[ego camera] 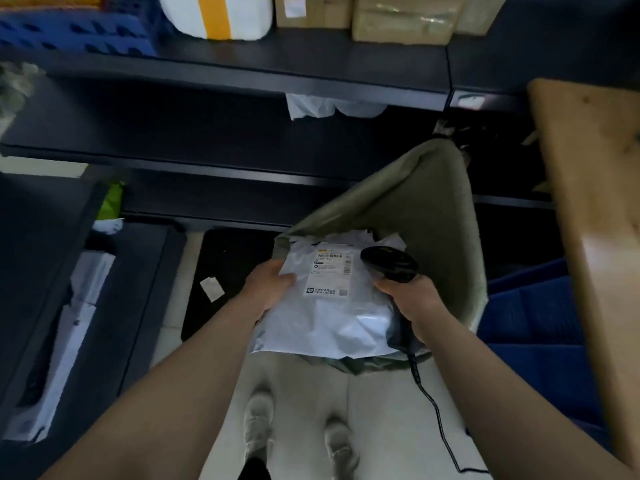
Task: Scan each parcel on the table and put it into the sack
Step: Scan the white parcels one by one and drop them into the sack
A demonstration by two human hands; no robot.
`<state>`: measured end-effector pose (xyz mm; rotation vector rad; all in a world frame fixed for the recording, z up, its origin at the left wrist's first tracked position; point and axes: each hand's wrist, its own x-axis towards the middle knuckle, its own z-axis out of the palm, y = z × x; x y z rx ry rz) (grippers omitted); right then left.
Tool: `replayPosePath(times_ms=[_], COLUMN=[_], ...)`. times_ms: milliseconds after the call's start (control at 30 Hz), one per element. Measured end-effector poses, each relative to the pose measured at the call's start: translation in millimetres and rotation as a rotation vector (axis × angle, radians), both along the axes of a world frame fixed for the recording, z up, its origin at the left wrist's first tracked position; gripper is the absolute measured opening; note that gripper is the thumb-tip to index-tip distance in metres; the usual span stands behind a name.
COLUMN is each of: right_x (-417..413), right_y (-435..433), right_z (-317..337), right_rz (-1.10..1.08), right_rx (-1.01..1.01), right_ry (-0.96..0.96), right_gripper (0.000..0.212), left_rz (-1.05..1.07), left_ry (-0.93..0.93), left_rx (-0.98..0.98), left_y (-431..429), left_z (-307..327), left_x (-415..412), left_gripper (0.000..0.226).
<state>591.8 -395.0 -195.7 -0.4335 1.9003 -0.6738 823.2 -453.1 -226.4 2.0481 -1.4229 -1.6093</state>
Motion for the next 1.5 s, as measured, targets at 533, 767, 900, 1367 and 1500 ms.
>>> replayPosePath(times_ms=[533, 767, 900, 1367, 1500], right_x=[9.6, 42.3, 43.0, 22.7, -3.3], right_y=[-47.3, -68.8, -41.0, 131.6, 202.6], right_z=[-89.5, -125.7, -125.1, 87.0, 136.1], right_rz=[-0.073, 0.269, 0.333, 0.012, -0.023], right_rx=[0.014, 0.019, 0.161, -0.084, -0.084], right_ry=[0.184, 0.230, 0.031, 0.135, 0.160], right_gripper=[0.024, 0.073, 0.063, 0.009, 0.012], left_rz=[0.281, 0.252, 0.190, -0.621, -0.899], left_ry=[0.273, 0.300, 0.201, -0.174, -0.210], left_rx=[-0.034, -0.201, -0.229, -0.518, -0.774], left_y=[-39.5, -29.1, -16.1, 47.7, 99.4], left_z=[-96.2, -54.3, -56.2, 72.4, 131.9], left_x=[29.6, 51.7, 63.6, -20.2, -73.2], left_gripper=[0.018, 0.027, 0.022, 0.035, 0.035])
